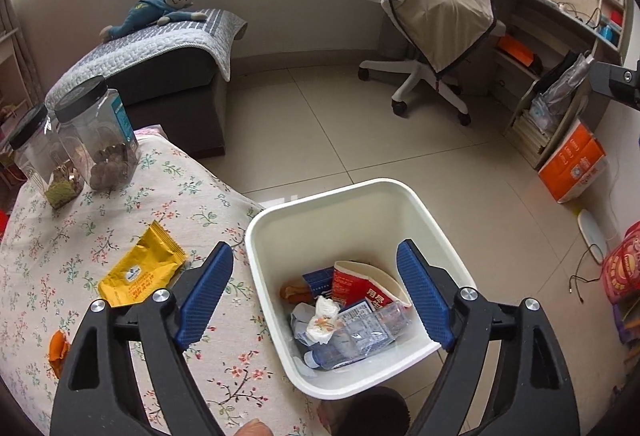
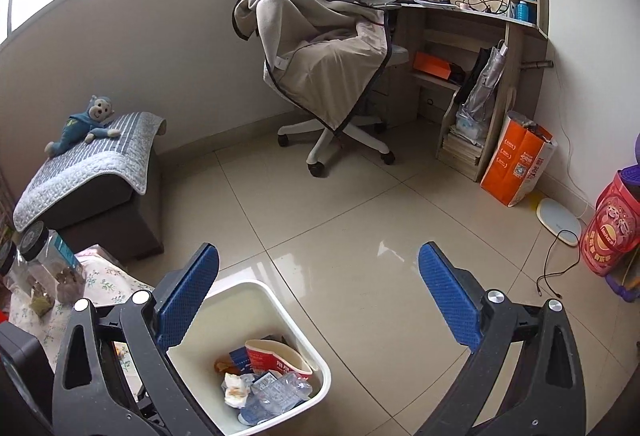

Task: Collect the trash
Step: 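Grasp the second orange peel with the left tool while the right tool grasps the yellow snack packet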

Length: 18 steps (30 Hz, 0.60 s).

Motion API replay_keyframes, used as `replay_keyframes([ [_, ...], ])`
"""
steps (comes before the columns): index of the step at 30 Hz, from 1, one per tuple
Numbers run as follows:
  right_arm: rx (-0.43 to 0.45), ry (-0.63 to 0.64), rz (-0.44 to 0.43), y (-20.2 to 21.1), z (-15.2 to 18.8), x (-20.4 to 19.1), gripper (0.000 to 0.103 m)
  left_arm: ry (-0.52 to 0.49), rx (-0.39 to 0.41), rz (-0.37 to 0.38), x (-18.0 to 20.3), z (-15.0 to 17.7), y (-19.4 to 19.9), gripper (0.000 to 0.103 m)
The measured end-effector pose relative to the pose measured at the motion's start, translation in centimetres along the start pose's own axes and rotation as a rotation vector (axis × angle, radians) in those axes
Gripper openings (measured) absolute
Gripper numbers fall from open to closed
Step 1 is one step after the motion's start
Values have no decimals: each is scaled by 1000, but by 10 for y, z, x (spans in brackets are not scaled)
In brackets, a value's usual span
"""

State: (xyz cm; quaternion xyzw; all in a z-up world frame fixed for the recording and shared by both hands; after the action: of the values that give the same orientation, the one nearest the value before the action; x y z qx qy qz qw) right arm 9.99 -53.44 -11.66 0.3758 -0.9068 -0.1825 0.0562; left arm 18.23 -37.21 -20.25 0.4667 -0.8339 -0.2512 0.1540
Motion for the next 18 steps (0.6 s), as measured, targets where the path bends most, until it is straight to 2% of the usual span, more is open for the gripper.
replay_keyframes([
  [8, -38, 210, -31, 4, 21, -38, 96, -64, 67, -103, -31, -6, 23, 85],
  [18, -41, 433, -120, 25, 52, -106, 96, -16, 64, -193, -91, 9, 51, 88],
])
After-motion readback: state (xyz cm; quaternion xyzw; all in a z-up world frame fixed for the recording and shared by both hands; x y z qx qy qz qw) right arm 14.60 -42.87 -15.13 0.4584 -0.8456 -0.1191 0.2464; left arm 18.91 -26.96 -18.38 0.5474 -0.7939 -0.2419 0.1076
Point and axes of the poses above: each gripper's, at about its wrist camera, not at the fingertips, and y roughly against the way its jaws point, x to its right, z to its underside, the point moved 5 cm from there along -y, roughly the way its jaws point, and after that the axes turned 14 degrees about x, right-handed, at the moved point
